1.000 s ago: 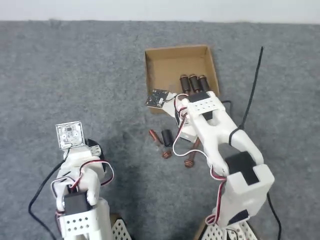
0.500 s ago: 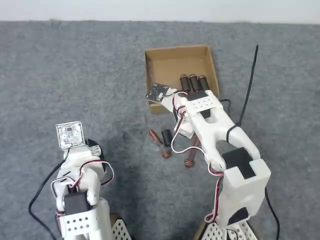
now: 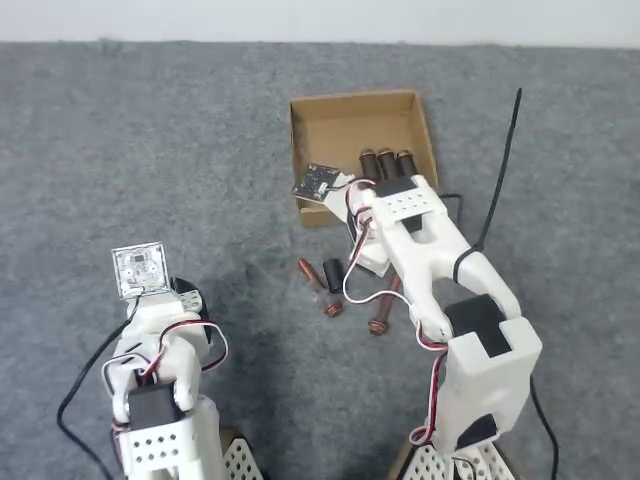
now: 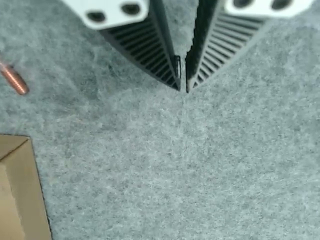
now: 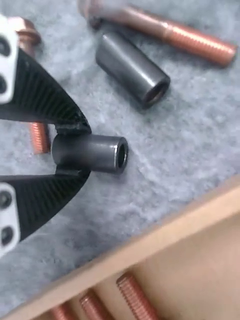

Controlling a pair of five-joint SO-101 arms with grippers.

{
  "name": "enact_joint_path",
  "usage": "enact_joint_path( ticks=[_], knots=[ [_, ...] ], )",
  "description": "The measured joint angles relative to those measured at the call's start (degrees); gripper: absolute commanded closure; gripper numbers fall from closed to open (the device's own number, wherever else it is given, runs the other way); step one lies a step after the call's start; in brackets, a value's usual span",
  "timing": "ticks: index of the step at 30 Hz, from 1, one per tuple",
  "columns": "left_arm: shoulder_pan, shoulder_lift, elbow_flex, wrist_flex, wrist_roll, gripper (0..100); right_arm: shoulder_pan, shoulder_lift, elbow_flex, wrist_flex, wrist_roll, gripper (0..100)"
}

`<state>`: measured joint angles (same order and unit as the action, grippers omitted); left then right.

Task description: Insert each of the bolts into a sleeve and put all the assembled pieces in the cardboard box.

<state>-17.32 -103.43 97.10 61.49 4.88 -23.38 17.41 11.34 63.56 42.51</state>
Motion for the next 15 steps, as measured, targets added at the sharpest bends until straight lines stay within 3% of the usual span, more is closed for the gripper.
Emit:
enact_joint_path(
  ticks=[15],
  knots=[
    [0.0, 0.0, 0.0, 0.0, 0.0, 99, 8.5, 0.0, -9.0, 14.2, -7.1, 99.2]
  ],
)
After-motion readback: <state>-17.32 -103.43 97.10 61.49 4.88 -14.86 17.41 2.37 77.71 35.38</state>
